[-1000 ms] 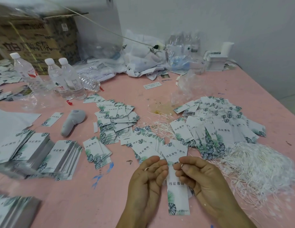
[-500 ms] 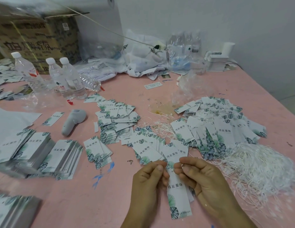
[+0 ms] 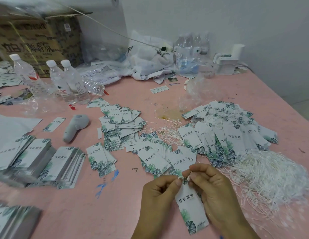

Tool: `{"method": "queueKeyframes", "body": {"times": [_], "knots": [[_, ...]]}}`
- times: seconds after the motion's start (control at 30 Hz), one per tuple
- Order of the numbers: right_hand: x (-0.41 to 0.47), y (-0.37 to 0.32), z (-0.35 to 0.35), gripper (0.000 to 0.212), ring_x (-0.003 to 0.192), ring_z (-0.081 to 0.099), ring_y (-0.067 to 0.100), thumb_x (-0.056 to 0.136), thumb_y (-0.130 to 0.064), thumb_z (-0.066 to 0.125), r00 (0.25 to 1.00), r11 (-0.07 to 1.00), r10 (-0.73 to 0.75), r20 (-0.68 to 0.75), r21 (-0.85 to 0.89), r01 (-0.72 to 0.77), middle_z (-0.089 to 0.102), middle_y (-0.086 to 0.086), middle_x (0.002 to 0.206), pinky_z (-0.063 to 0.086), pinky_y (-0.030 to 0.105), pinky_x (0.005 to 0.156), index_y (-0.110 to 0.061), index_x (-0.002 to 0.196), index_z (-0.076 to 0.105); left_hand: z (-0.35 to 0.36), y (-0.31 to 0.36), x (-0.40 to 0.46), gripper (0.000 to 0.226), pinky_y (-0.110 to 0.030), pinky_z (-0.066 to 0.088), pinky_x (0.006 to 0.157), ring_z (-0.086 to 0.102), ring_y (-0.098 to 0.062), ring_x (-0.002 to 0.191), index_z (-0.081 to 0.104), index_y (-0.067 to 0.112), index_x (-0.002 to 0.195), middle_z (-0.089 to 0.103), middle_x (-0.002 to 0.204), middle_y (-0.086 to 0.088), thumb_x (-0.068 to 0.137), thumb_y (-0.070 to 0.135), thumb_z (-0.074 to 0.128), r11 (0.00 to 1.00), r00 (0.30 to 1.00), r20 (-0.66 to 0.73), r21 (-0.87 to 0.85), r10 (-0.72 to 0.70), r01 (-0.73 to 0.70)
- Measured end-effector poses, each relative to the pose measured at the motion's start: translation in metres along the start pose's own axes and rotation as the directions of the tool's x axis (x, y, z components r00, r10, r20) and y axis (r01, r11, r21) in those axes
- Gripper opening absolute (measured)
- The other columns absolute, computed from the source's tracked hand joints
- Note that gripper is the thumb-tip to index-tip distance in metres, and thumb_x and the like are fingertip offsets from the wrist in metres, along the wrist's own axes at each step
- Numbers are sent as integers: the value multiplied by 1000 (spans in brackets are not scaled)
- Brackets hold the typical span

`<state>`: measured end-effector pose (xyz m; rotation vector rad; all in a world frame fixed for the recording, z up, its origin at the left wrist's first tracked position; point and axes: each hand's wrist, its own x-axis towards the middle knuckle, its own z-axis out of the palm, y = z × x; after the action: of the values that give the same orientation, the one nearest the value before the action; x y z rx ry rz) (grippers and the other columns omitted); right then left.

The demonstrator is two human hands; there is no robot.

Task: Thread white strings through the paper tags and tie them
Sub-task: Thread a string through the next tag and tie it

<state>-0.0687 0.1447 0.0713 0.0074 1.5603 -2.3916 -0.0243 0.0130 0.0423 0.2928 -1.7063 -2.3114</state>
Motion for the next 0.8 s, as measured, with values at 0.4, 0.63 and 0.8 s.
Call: {"method": "queueKeyframes", "body": {"times": [0.4,0.63,0.8], "knots": [[-7,14,4,39,77,73,10,83,4,69,977,879,-211,-12,-440,185,77,-3,82,54,14,67,-35,85,73,-1,-4,-2,11,-29,55,67,67,-17,71,82,21,85,75,77,-14,75,22,77,986,998,1,153,68,-67],[-8,6,2,29,77,58,5,84,-17,74,866,542,-485,120,-736,406,60,-15,98,41,5,68,-42,99,68,-2,-5,-1,17,-20,44,57,53,-9,59,79,20,77,65,62,-11,72,36,77,980,995,-34,179,98,-91],[-7,8,1,35,93,65,5,86,-8,71,912,620,-362,192,-682,389,67,-19,97,48,11,76,-41,95,72,-3,-7,-1,24,-20,45,57,57,-8,60,79,17,83,69,65,-5,75,39,76,981,995,11,164,98,-99]]}}
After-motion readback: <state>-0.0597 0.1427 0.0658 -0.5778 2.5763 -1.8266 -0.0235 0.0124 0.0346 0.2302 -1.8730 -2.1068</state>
